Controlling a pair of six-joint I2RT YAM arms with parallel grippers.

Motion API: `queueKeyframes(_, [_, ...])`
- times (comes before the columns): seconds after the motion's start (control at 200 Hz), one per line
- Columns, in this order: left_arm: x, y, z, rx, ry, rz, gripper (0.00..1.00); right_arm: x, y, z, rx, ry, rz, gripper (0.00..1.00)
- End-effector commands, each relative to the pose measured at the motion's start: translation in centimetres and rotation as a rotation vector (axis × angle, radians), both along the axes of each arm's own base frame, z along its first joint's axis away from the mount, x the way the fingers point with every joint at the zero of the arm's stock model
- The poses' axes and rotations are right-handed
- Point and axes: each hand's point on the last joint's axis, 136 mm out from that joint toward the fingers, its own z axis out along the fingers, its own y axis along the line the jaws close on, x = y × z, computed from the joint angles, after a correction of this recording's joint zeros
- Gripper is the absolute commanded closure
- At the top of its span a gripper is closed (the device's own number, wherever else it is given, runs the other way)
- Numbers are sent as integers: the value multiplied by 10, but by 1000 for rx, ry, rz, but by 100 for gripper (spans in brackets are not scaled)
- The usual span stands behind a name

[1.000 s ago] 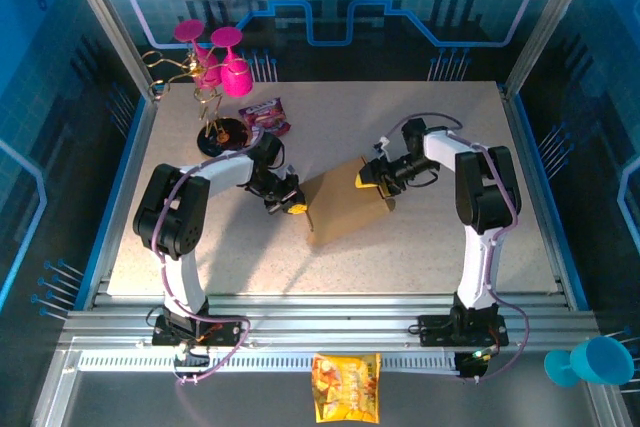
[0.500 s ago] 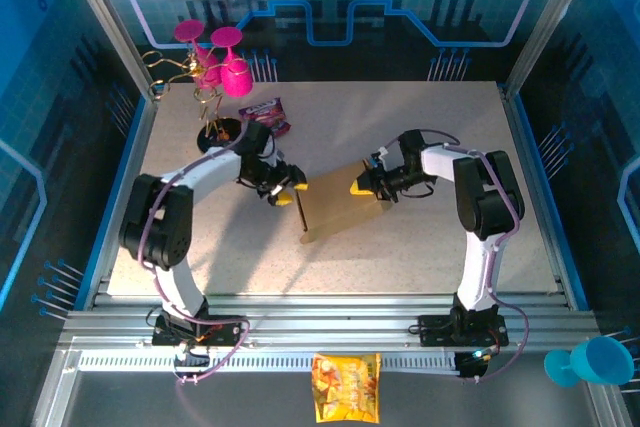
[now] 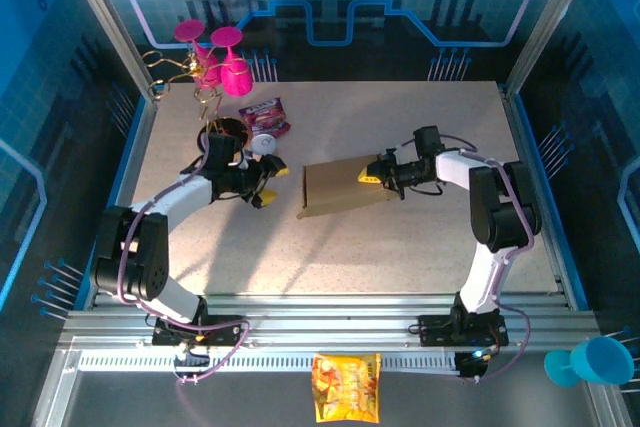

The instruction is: Fold the paper box

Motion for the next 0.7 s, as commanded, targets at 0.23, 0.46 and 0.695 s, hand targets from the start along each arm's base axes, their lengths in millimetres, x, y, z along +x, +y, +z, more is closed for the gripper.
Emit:
queueKeyframes(0.23, [20,-42,-3,-162,-84,-52,17,-1,-3,28,86,73,-37,75])
queueKeyframes(0.46, [30,-60,-7,-258,-113,-42,12,1,-5,32,103,84,-53,75])
queueKeyframes(0.695, [35,-77,1,-347,-131,-3,12,2,-4,29,115,98,-65,75])
